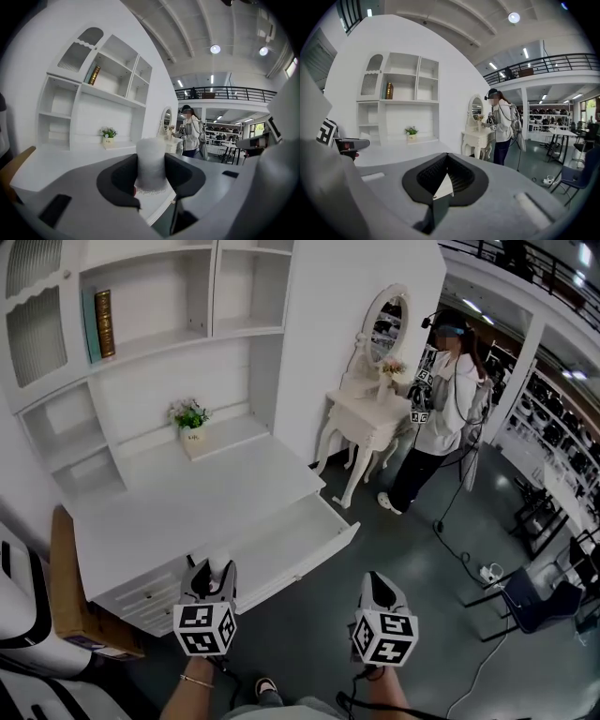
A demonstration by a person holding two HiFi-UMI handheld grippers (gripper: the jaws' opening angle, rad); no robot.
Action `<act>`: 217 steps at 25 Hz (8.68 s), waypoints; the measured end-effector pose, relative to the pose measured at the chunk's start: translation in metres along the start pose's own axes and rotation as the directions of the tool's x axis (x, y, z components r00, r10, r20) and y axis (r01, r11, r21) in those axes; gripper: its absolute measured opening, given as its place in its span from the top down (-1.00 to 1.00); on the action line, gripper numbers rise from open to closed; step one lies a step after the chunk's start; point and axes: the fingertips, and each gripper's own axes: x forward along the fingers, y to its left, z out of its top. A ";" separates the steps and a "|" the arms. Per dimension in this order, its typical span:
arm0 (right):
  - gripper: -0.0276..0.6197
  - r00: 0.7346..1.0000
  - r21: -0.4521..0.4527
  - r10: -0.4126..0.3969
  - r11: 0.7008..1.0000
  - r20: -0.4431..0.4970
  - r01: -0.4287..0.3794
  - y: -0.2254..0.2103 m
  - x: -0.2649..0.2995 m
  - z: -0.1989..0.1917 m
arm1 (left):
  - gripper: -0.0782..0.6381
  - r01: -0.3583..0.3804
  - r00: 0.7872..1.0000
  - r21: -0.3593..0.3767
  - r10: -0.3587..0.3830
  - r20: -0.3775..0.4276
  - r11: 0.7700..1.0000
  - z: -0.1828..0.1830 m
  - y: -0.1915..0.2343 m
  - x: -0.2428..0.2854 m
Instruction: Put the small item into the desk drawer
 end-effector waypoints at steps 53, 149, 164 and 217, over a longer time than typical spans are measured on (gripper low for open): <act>0.90 0.769 -0.147 0.629 0.755 -0.117 -0.639 0.059 0.348 0.104 | 0.32 -0.606 0.788 -0.162 0.615 0.014 0.779 0.034 0.045 0.126; 0.90 0.799 -0.060 0.412 0.873 -0.438 -0.484 0.019 0.409 -0.103 | 0.32 -0.332 0.660 0.092 0.301 -0.689 0.939 -0.272 0.116 0.308; 0.90 0.796 -0.056 0.404 0.877 -0.452 -0.477 0.018 0.411 -0.111 | 0.29 -0.357 0.679 0.035 0.285 -0.676 0.933 -0.285 0.125 0.317; 0.90 0.749 -0.134 0.613 0.744 -0.251 -0.654 0.073 0.376 0.056 | 0.71 -0.546 0.819 -0.082 0.511 -0.263 0.833 -0.012 0.083 0.172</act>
